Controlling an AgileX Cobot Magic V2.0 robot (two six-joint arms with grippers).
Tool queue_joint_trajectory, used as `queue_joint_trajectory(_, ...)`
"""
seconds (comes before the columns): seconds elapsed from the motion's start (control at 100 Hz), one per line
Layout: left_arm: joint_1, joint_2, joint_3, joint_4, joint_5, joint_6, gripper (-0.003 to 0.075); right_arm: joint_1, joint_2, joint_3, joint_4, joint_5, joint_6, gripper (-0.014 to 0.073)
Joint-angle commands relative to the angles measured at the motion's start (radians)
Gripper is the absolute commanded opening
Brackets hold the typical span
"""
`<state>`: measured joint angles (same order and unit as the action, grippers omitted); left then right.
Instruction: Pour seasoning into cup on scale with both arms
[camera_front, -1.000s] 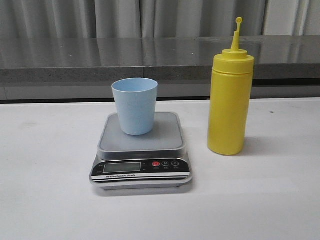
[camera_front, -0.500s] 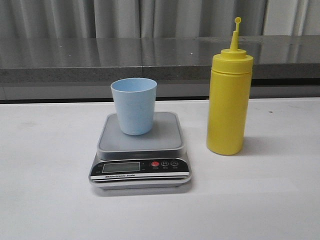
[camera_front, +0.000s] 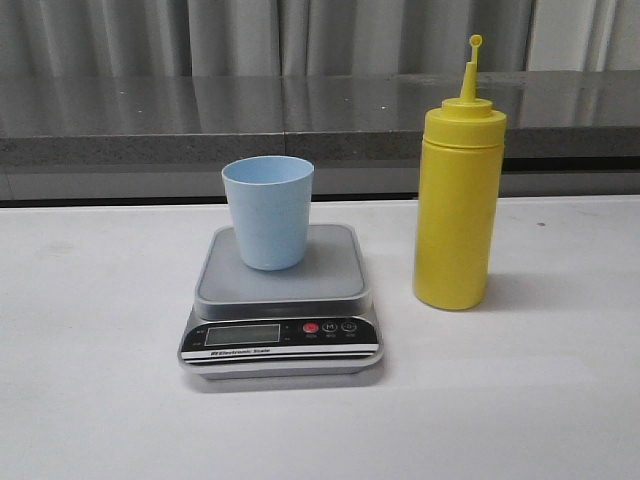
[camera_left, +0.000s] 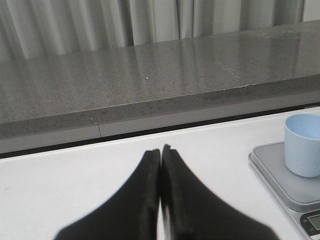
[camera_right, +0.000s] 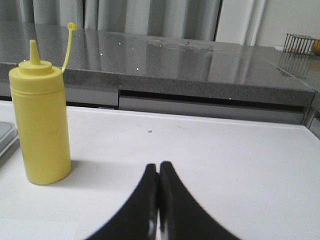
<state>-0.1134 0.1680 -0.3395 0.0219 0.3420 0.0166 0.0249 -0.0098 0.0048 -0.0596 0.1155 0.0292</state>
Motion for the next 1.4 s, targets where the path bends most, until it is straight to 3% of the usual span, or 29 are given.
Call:
queue_joint_trajectory(0.0,0.001,0.010,-0.026,0.001,-0.081,-0.006,-0.0018,-0.006,-0.016,-0.006,-0.014,-0.078,0.003,-0.0067)
queue_joint_trajectory(1.39,0.001,0.010,-0.026,0.001,-0.081,-0.006,-0.0018,-0.006,-0.016,0.024,-0.015,-0.072,0.003,-0.0067)
